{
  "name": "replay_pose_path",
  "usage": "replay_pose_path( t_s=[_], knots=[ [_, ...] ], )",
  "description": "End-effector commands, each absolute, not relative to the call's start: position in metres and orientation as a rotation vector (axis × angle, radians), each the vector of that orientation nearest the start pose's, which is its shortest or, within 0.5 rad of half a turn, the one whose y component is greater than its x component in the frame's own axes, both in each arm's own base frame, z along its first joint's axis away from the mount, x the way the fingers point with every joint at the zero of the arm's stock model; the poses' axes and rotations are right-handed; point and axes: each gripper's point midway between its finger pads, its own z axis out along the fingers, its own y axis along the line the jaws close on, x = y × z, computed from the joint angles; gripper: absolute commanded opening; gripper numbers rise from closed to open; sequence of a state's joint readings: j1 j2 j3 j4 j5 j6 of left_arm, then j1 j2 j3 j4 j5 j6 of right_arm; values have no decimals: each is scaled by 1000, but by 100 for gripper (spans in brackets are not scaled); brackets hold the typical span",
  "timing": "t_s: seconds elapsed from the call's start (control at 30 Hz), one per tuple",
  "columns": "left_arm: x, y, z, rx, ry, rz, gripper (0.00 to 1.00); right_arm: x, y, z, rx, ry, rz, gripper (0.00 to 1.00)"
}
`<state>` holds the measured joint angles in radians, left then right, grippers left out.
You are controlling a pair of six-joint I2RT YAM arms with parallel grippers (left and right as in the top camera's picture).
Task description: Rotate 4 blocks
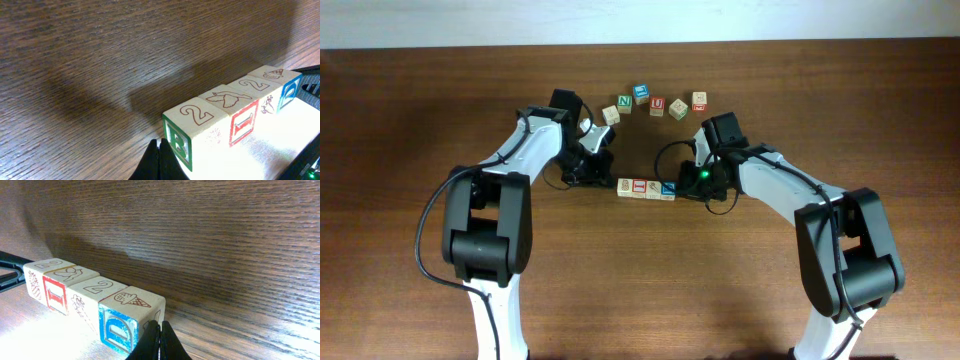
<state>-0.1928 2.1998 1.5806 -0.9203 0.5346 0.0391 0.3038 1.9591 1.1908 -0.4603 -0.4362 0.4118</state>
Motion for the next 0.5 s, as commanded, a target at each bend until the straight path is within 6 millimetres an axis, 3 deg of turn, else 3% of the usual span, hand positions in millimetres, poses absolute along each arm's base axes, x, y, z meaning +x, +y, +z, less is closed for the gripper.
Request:
replay_pose_path(
  t_s=[0.0, 0.47],
  knots=[
    [396, -165, 11, 391, 3004, -839, 0, 367, 194, 7, 27, 2904, 785, 4],
    [391, -180, 18, 403, 2983, -955, 0, 363, 196, 7, 35, 2918, 801, 5]
  ],
)
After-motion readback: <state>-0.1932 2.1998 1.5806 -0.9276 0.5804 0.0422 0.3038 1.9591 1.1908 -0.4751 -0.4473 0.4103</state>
